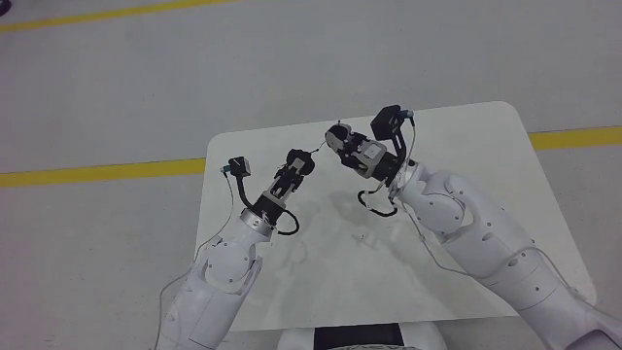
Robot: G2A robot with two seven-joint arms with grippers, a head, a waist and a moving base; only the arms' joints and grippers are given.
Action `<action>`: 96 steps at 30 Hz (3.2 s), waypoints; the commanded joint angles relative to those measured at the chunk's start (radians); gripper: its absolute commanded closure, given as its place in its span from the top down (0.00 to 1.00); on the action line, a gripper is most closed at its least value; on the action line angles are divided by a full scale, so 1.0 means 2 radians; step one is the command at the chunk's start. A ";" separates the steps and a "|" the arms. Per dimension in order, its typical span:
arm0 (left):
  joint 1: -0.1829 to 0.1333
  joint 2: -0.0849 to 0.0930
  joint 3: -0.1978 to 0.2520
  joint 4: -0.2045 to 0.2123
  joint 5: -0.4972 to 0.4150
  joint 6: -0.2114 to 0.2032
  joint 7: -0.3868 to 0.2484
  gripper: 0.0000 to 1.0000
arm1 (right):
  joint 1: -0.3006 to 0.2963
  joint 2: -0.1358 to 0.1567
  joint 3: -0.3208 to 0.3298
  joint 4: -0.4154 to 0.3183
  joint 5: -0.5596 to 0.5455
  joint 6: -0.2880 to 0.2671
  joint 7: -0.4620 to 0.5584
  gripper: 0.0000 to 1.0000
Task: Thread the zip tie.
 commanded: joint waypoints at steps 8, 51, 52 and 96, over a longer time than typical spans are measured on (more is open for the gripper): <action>0.000 0.000 0.000 0.000 0.000 0.000 0.000 0.00 | -0.006 -0.003 -0.001 0.003 -0.011 -0.001 -0.018 0.00; 0.000 -0.008 0.001 -0.032 -0.039 0.000 0.005 0.00 | 0.000 0.017 -0.036 0.007 0.014 -0.001 -0.120 0.00; 0.000 -0.008 0.001 -0.032 -0.040 0.000 0.005 0.00 | 0.001 0.018 -0.037 0.007 0.018 -0.001 -0.121 0.00; -0.012 -0.017 -0.007 -0.032 -0.059 0.000 -0.014 0.00 | 0.007 0.045 -0.039 -0.008 0.069 -0.001 -0.139 0.00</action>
